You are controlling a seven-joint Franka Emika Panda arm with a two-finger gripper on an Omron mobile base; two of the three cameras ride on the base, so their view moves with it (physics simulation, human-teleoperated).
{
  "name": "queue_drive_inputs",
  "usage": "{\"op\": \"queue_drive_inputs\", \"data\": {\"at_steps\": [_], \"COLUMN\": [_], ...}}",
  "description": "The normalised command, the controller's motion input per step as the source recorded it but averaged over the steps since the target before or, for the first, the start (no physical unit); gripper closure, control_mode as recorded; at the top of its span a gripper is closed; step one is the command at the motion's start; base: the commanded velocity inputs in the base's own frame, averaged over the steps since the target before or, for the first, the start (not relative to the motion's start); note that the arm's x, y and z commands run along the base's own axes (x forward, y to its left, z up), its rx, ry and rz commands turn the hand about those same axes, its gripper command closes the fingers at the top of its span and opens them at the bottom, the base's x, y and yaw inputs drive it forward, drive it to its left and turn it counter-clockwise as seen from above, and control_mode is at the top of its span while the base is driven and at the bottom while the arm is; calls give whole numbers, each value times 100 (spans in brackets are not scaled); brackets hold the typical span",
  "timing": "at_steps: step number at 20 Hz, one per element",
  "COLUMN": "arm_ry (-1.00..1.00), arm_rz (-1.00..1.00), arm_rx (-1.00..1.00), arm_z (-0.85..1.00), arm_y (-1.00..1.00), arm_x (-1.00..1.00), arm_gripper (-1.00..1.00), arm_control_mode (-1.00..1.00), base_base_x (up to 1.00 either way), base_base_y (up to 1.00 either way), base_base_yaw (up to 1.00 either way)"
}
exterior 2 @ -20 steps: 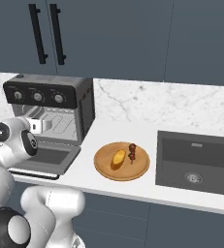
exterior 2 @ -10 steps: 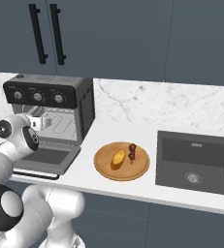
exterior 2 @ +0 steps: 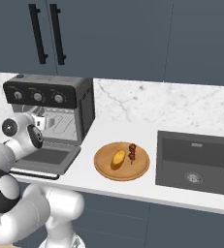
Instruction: Pick up the kebab skewer and baguette bread, and place them inside the toaster oven. Close the toaster oven door and start by setting the timer.
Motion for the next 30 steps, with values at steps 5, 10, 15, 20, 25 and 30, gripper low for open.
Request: {"op": "queue_drive_inputs", "data": {"at_steps": [5, 10, 15, 20, 25, 30], "arm_ry": [2, 5, 1, 0, 0, 0], "arm_rz": [-1, 0, 0, 0, 0, 0], "arm_rx": [0, 0, 0, 0, 0, 0], "arm_z": [-1, -31, -3, -3, -13, 0], "arm_y": [-5, 0, 0, 0, 0, 0], "arm_x": [30, 5, 20, 10, 11, 22], "arm_gripper": [-100, -100, -100, -100, -100, -100], "arm_control_mode": [-100, -100, -100, -100, -100, -100], "base_base_x": [0, 0, 0, 0, 0, 0], "base_base_y": [0, 0, 0, 0, 0, 0], "base_base_yaw": [0, 0, 0, 0, 0, 0]}}
